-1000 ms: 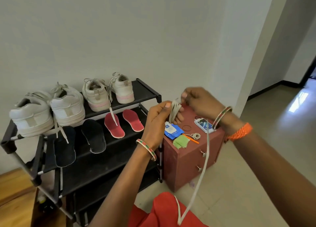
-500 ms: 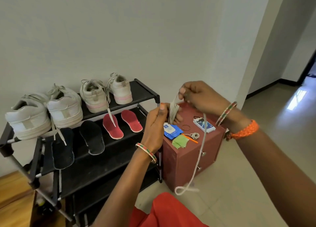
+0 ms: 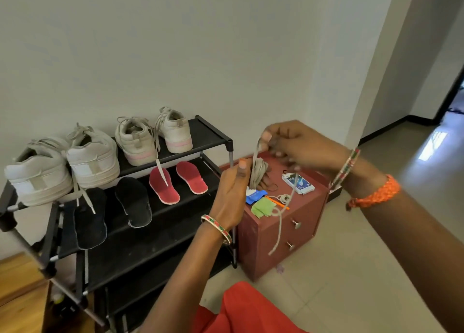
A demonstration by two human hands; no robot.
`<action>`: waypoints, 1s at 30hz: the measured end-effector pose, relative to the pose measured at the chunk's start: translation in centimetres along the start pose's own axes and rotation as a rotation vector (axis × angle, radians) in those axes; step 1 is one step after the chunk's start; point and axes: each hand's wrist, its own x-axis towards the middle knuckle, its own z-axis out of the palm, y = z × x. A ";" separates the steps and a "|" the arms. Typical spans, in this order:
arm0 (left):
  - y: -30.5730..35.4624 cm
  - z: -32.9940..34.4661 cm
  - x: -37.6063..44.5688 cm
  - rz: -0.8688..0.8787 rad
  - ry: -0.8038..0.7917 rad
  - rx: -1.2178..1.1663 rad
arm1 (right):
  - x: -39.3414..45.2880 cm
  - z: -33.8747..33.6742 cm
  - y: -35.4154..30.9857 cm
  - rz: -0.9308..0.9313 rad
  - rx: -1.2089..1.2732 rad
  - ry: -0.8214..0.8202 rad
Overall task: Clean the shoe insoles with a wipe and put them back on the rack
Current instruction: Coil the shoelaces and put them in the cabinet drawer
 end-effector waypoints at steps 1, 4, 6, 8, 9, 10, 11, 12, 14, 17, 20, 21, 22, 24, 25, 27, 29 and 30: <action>0.2 0.2 -0.1 -0.009 0.002 -0.034 | 0.8 -0.6 0.6 -0.034 -0.050 0.102; 1.0 0.2 0.0 -0.013 0.024 -0.225 | 1.6 0.7 3.9 -0.045 -0.170 0.203; 1.3 0.1 0.2 0.004 0.032 -0.298 | 0.1 3.9 6.2 0.014 -0.248 0.085; 1.5 0.0 0.5 -0.013 0.077 -0.289 | -2.7 7.1 6.8 0.030 -0.308 -0.098; 1.3 -0.2 0.5 -0.031 0.102 -0.263 | -3.9 7.8 6.2 0.027 -0.321 -0.176; 1.1 -0.3 0.5 -0.051 0.117 -0.221 | -4.7 7.8 5.1 0.022 -0.327 -0.236; 0.8 -0.5 0.5 -0.067 0.118 -0.175 | -4.8 7.2 4.1 0.014 -0.310 -0.267; 0.5 -0.5 0.3 -0.069 0.100 -0.136 | -4.6 6.4 3.1 -0.002 -0.258 -0.254; 0.2 -0.3 -0.1 -0.057 0.037 -0.065 | -3.5 4.0 0.9 -0.046 -0.171 -0.167; 0.1 0.4 -0.3 -0.051 -0.017 0.026 | -0.7 0.9 0.5 -0.069 -0.153 0.004; 0.6 0.5 -0.1 -0.038 0.003 -0.074 | 1.7 -0.2 2.9 -0.044 -0.274 0.148; 0.8 0.4 -0.1 -0.031 0.018 -0.144 | 1.8 0.4 3.9 -0.017 -0.273 0.130; 0.9 0.2 0.0 -0.031 0.046 -0.231 | 1.4 1.5 4.9 0.012 -0.273 0.088; 1.4 -0.4 0.3 -0.042 0.107 -0.358 | -0.3 4.3 6.5 0.075 -0.306 -0.049; 1.3 -0.8 0.5 -0.040 0.125 -0.354 | -1.5 5.7 6.7 0.096 -0.305 -0.129; 0.8 -1.4 0.7 -0.051 0.151 -0.256 | -3.5 7.3 6.0 0.079 -0.303 -0.277; 0.4 -1.4 0.6 -0.083 0.113 -0.125 | -4.3 6.9 3.9 0.031 -0.320 -0.341; 0.1 -1.3 0.3 -0.079 0.063 -0.059 | -4.1 6.1 2.8 -0.004 -0.302 -0.324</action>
